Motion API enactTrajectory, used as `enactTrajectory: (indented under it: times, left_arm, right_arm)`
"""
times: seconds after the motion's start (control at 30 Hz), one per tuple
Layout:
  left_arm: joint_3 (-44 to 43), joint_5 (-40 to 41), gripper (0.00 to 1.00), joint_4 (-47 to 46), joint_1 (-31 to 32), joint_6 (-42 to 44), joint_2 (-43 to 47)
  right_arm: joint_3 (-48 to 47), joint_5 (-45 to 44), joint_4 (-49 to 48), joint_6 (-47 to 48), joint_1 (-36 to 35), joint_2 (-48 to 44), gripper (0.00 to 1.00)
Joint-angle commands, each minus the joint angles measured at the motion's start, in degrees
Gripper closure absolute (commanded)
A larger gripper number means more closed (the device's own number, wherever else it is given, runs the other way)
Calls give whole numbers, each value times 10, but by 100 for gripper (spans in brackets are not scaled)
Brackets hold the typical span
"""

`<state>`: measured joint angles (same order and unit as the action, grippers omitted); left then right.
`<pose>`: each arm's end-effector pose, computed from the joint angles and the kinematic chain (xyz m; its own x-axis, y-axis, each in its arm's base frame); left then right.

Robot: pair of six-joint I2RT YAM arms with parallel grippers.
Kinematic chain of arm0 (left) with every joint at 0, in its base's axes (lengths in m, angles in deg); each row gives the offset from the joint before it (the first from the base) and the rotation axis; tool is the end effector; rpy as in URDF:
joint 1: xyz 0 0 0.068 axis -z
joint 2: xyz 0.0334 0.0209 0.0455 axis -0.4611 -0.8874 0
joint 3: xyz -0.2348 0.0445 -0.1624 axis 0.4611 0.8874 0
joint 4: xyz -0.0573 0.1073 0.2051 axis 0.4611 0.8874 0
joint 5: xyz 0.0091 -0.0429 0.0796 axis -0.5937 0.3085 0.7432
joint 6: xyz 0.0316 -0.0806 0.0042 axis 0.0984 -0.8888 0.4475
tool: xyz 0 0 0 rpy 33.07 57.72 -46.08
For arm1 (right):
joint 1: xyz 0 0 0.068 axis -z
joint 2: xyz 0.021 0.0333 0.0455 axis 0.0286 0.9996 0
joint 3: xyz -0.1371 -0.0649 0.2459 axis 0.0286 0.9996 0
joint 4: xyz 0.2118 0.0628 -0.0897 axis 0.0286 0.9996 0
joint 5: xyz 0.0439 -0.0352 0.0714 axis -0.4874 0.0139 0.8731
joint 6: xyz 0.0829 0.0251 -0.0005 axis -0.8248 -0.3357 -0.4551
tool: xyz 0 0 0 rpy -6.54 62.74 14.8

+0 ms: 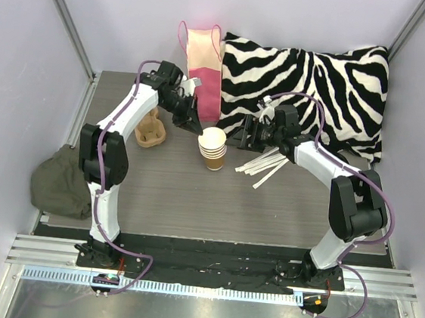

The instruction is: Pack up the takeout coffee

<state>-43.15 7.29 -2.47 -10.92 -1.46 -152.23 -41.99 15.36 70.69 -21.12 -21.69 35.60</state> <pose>0.3981 -0.1702 0.2723 -0.9668 0.0661 -0.2468 0.2225 0.6930 -0.6858 0.3440 0.1739 0.2483 -0.8282 0.1144 -0.5486 -0.3768 0.6110 0.6962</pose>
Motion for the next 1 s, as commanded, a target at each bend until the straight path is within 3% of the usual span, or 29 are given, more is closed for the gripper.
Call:
enactTrajectory:
  times: [0.0, 0.4, 0.7, 0.97]
  left_arm:
    - [1, -30, 100, -16, 1, -9, 31]
    - [0, -24, 100, -19, 2, -6, 38]
    - [2, -79, 100, -43, 2, -30, 50]
    - [-1, -113, 100, -60, 1, -50, 51]
  right_arm:
    - [-25, 19, -28, -14, -6, 1, 24]
    - [-18, 73, -101, -86, -7, 22, 24]
    - [-37, -23, -14, 0, -10, 22, 26]
    - [-47, -47, 7, 17, -13, 19, 27]
